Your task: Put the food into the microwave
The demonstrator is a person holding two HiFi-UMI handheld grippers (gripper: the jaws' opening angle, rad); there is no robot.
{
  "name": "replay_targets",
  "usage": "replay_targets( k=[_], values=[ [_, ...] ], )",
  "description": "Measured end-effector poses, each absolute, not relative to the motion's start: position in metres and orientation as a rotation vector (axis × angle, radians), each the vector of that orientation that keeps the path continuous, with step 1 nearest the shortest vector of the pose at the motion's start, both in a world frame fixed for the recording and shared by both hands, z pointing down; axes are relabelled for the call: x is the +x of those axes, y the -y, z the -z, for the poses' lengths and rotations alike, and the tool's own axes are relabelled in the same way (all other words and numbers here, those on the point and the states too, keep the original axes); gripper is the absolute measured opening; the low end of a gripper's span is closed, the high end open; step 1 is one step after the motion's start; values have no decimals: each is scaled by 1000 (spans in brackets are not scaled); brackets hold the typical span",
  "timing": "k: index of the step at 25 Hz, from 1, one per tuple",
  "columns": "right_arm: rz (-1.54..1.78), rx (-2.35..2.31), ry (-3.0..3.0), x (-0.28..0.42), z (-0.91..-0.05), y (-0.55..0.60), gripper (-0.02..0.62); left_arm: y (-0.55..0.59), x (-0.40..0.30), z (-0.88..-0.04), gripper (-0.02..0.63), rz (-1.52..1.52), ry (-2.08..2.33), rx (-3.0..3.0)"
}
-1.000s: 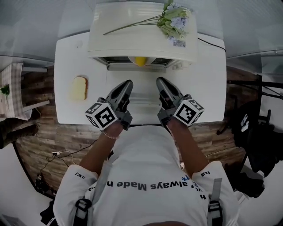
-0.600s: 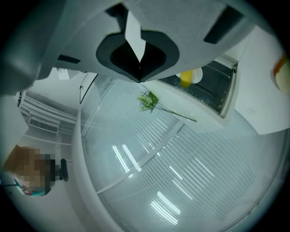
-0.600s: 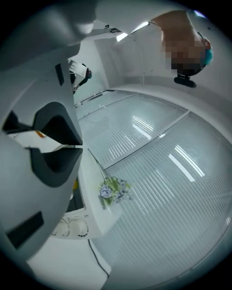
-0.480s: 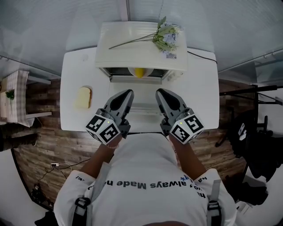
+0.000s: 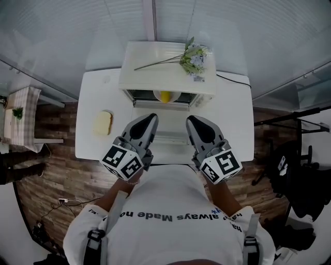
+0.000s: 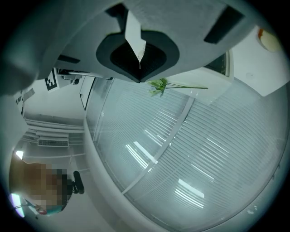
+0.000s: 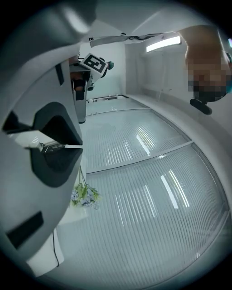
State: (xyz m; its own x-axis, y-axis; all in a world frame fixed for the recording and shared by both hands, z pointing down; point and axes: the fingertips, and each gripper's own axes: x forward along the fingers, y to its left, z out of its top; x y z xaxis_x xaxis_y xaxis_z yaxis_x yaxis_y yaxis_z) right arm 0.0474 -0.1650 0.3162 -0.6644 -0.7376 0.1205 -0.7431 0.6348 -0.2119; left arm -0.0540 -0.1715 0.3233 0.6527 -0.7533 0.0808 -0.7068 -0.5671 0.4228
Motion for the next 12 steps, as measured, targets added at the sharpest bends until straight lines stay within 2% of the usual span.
replay_targets(
  k=[12],
  values=[
    [-252,1273,2818,42,-278,153,26,163,-58,-285,12,147,1240,2569]
  ],
)
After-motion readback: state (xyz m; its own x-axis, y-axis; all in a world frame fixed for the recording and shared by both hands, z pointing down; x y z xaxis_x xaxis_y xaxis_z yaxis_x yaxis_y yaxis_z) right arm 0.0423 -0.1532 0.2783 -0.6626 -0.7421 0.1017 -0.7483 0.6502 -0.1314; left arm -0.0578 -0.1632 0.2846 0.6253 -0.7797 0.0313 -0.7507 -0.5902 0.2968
